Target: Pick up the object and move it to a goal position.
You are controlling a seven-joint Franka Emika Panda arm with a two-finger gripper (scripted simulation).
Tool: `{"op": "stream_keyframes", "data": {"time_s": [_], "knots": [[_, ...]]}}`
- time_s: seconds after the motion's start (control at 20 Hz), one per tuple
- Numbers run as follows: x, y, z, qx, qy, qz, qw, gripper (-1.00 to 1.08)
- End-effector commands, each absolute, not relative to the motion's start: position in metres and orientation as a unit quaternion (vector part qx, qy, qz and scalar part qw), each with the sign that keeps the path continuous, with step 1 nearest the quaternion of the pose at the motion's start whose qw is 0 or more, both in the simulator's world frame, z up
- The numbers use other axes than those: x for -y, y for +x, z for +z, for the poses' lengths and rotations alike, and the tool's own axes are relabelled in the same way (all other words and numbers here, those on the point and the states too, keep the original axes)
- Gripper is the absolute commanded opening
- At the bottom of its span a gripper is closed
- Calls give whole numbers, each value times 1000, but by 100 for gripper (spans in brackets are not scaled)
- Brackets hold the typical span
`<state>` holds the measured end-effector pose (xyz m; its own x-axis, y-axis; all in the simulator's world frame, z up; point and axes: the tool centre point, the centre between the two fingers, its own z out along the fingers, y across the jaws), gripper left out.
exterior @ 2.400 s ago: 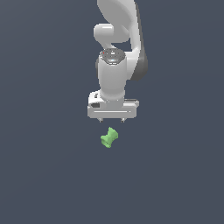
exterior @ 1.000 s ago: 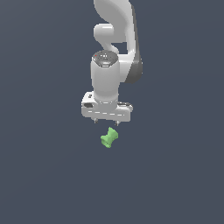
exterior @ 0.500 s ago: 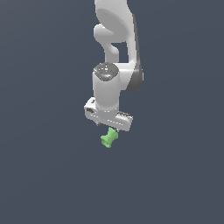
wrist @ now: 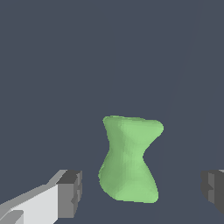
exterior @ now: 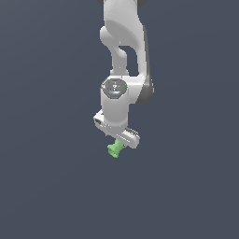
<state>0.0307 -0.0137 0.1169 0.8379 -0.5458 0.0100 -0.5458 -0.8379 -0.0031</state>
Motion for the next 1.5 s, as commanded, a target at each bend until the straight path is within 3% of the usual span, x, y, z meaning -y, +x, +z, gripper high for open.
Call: {"op": "stream_keyframes", "data": {"time_s": [0.0,0.6,1.3,1.35,1.45], "knots": [[13,32,112,-302,-953,-3,0,100],[12,32,103,-321,-947,0,0,100],[12,32,56,-323,-946,0,0,100],[12,32,56,-323,-946,0,0,-100],[12,32,56,-323,-946,0,0,-100]]}}
